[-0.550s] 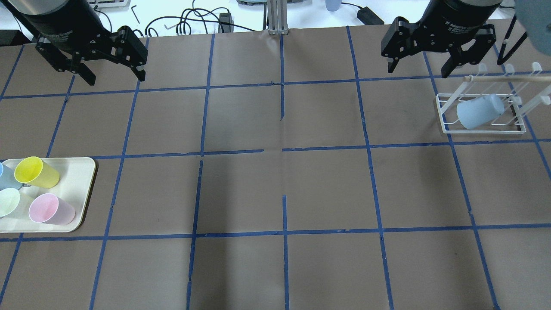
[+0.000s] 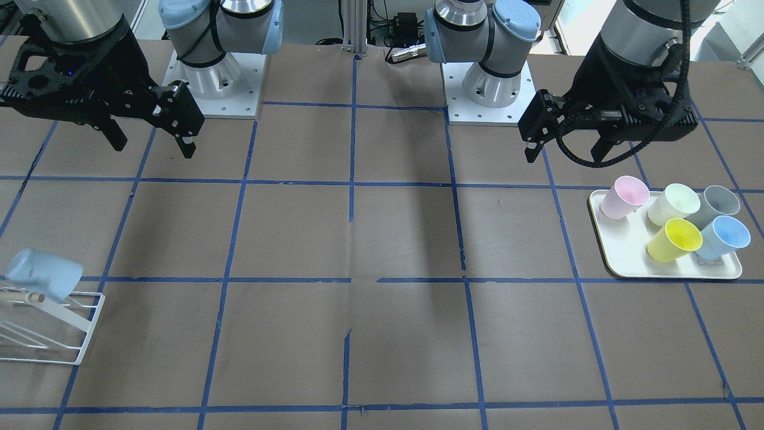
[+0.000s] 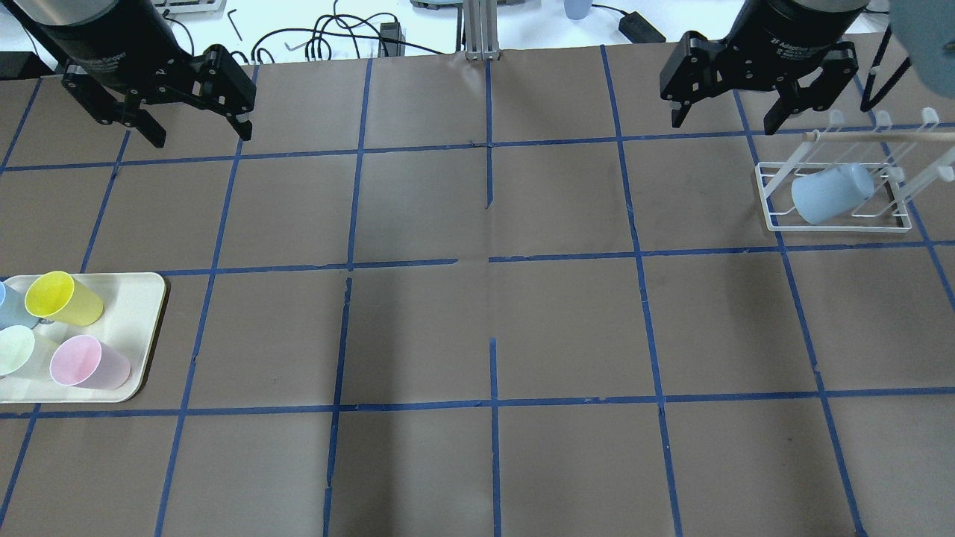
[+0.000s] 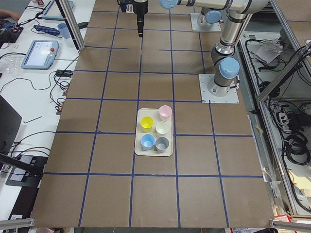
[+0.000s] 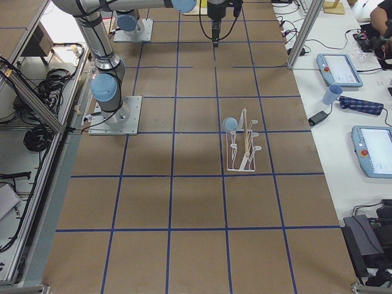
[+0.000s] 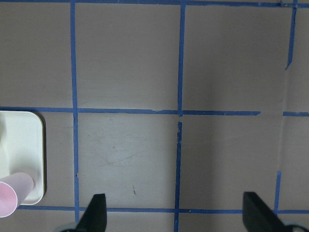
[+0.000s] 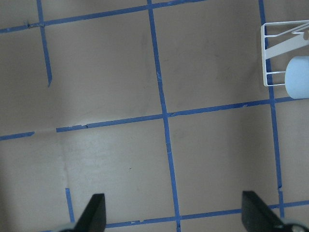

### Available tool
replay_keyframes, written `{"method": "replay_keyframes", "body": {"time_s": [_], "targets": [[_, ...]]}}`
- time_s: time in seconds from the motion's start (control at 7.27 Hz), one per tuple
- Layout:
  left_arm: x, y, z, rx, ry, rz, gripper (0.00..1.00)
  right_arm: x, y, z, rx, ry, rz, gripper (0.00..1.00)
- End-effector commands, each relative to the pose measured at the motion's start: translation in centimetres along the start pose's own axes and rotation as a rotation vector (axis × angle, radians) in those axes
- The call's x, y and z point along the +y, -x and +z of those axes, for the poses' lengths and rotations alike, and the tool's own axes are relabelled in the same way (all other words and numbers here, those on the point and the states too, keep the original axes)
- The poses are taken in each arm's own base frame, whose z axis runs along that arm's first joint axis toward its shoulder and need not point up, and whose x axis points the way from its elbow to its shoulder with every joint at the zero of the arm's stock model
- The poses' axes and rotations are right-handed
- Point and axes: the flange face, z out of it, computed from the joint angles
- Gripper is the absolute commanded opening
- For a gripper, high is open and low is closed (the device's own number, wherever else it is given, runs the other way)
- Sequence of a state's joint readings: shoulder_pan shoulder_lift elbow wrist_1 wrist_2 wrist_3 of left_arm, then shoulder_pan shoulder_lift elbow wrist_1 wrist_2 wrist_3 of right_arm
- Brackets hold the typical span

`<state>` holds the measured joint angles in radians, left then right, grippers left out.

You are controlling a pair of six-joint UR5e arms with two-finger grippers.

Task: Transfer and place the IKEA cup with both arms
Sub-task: 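Move the right gripper toward the light blue cup on the wire rack, then lower the right gripper around the light blue cup and close it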

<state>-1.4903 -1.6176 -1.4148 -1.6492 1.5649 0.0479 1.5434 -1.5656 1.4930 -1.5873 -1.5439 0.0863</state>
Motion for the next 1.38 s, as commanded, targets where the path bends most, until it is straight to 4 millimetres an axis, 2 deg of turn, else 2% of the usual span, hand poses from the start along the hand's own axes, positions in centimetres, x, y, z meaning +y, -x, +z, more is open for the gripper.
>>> {"method": "replay_keyframes", "body": {"time_s": [0.0, 0.28, 0.41, 0.55, 0.83, 1.24], "targets": [[0.1, 0.0, -0.1, 0.0, -0.003, 0.0, 1.0, -1.1, -2.8, 0.8, 0.007, 0.006, -0.11, 1.0], [-0.3, 0.6, 0.1, 0.003, -0.003, -0.01, 1.0, -2.8, -11.2, 1.3, 0.001, 0.022, -0.164, 1.0], [-0.1, 0.3, -0.1, 0.024, -0.009, -0.009, 1.0, -2.7, -13.7, 2.8, -0.003, 0.047, -0.329, 1.0], [-0.1, 0.3, -0.1, 0.026, -0.009, -0.009, 1.0, -2.2, -15.4, 5.2, -0.017, 0.078, -0.493, 0.99], [-0.1, 0.3, -0.1, 0.024, -0.009, -0.009, 1.0, -2.3, -19.1, 8.2, 0.017, 0.025, -0.783, 1.0], [-0.1, 0.3, -0.1, 0.025, -0.009, -0.01, 1.0, -3.7, -26.6, 13.5, 0.012, -0.043, -1.054, 1.0]]}}
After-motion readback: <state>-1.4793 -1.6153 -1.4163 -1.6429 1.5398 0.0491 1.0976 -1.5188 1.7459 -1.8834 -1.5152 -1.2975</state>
